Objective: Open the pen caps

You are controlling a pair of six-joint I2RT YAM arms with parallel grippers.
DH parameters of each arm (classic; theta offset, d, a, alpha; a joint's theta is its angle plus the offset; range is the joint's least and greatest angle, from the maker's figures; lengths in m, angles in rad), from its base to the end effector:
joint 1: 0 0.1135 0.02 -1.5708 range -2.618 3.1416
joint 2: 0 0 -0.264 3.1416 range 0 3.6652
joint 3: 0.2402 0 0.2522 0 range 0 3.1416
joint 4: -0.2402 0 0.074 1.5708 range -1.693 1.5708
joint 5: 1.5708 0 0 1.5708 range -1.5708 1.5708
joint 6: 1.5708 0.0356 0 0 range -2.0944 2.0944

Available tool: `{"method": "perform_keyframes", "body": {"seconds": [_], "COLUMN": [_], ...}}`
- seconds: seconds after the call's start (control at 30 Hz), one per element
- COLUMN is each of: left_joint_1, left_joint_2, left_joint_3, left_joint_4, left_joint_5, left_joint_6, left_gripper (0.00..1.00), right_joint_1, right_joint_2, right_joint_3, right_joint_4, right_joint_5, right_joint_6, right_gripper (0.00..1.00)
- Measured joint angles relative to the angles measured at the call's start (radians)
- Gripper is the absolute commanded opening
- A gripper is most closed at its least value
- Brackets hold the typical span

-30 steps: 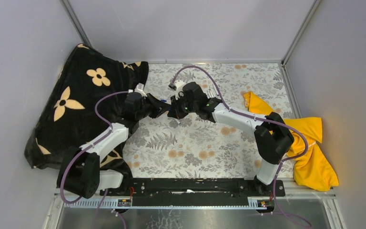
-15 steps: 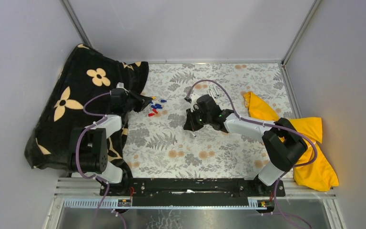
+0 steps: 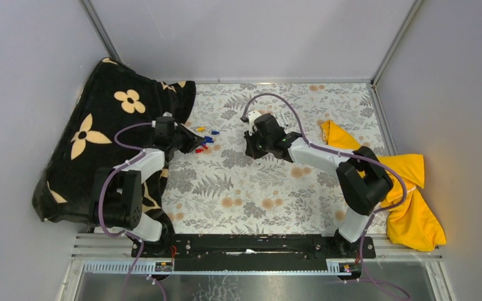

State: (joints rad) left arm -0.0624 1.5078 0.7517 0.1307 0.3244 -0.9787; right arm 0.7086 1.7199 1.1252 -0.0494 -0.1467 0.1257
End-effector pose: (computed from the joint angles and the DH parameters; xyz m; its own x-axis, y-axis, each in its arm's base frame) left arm 0.3088 -0.0307 0.1895 -0.5891 -0.7512 -0.2976 -0.3079 0.5493 -0.7769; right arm 0.2875 0.2532 0.2214 -0.5442 -0.3031 -0.7823 -0.6696 0.7187 0.1873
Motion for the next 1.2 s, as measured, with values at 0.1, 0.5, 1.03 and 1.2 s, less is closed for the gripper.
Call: {"method": "perform_keyframes", "body": {"seconds": [0.1,0.5,1.03,1.2], "left_joint_1": [-0.027,-0.044,-0.044,-0.044], "left_joint_2": [0.0,0.006,0.006,-0.021], "left_joint_3": [-0.001,-0.053,-0.053,-0.053], "left_joint_4": [-0.064,-0.101,-0.101,-0.101], "left_joint_5": [-0.032,-0.097,-0.106,-0.106], "left_joint_6": [0.006,-0.032,-0.048,-0.048], "left_gripper": [0.2,0.46,0.54,0.54], "right_joint_1": [-0.007,-0.048,-0.081,-0.082], "right_joint_2": [0.072,0.258,0.296,0.296], "right_joint_3": [0.043,0.109,0.15,0.15], "right_joint_4": [-0.005,-0.004,0.022,0.024], "right_joint_5": [0.061,0.233,0.287,0.288], "right_joint_6": [-0.039,-0.138,-0.19,-0.193], "right_gripper": [0.0,0.04,0.35,0.38]}}
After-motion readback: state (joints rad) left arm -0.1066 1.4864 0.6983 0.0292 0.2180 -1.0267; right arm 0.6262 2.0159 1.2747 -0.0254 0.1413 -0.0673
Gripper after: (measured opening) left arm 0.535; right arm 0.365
